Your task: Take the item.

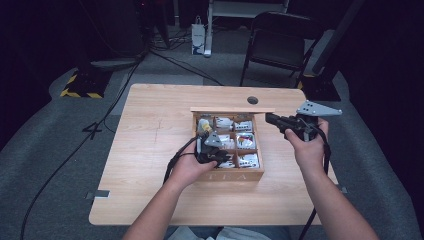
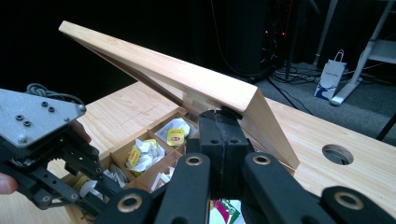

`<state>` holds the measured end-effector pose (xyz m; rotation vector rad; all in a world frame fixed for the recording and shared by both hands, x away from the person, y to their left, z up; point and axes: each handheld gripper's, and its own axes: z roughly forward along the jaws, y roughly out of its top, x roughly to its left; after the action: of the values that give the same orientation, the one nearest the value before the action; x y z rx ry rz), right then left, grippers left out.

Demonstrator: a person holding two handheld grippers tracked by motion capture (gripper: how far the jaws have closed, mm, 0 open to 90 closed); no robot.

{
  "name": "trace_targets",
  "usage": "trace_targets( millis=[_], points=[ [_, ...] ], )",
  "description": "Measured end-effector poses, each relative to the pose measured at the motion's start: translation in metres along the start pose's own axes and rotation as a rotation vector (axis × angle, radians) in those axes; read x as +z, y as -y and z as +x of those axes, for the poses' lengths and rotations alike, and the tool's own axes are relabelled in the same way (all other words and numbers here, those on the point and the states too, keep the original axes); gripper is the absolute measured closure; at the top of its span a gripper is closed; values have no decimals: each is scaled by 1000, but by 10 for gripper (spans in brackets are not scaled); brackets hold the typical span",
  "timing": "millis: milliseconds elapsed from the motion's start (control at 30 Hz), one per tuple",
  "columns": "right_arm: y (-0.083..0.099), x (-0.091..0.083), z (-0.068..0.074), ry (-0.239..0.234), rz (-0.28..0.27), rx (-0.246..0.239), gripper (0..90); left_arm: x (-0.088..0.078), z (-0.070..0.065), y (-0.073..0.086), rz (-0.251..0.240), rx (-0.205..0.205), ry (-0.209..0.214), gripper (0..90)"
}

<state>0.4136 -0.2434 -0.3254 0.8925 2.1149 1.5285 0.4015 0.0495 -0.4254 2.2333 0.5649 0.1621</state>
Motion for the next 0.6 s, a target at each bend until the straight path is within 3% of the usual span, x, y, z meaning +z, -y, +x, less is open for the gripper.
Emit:
trace_targets(
  millis=[133,367,600],
  points=[
    [0,0,0,-2,-1,1,900,4,2,1,26,12,-18,781],
    [0,0,0,-4,0,1,899,13,5,3,73,-1,-28,797],
    [0,0,0,-8,4,8,899,17,6,3,82,0,-43,785]
  ],
)
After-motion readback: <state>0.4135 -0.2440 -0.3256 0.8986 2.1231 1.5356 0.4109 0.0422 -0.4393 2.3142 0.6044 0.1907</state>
